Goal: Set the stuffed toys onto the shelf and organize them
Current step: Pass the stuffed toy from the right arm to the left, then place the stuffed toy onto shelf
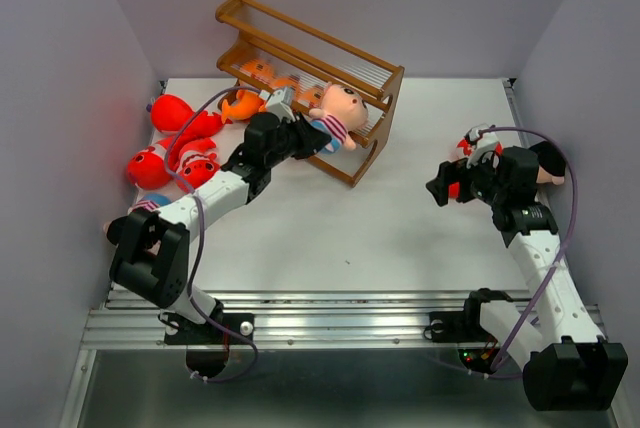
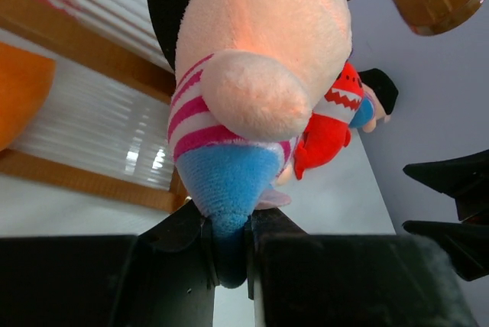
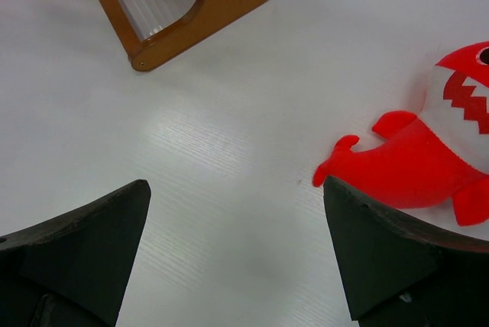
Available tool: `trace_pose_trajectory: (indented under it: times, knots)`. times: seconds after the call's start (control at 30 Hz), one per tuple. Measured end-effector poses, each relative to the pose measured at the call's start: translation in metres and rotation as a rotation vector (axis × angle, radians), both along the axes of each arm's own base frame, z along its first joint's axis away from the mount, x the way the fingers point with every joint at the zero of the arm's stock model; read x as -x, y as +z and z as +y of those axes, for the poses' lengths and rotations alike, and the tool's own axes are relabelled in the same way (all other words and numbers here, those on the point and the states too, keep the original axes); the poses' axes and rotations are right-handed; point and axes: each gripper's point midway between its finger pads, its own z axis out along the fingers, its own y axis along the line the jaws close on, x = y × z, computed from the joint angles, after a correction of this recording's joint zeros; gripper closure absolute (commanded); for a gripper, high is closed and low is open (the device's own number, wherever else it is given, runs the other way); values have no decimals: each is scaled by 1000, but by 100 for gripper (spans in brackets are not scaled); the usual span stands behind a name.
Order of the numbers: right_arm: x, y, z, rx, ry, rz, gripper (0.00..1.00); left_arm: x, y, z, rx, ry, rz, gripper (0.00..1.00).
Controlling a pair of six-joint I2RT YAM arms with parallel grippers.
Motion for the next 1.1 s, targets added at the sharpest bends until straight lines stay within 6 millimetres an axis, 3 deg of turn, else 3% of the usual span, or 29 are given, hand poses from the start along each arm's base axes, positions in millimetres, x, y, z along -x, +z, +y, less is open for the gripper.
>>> trace_pose_trajectory:
  times: [0.27,0.5,0.67,0.83,0.9,1.07,1.1]
  knots:
    - [0,0,1,-5,6,0,0,-30,20,-28,57,-53,-12,100]
    - [0,0,-2,-5,-2,1,0,-45,-4,-43,67,-74,53,100]
    - [0,-1,-2,-5,-2,3,0,-48,0,-44,81,-72,54,98]
    - [0,-1,-2,-5,-2,3,0,-51,-1,-48,87,-82,60,87]
    - [0,-1,-2,-5,-2,4,0,-52,-4,-50,89,-87,66,77]
    - [0,-2,-2,-5,-2,6,0,-53,-3,-52,94,-94,65,64]
    - [0,-3,-2,-5,-2,8,0,-53,-3,-52,95,-96,64,56]
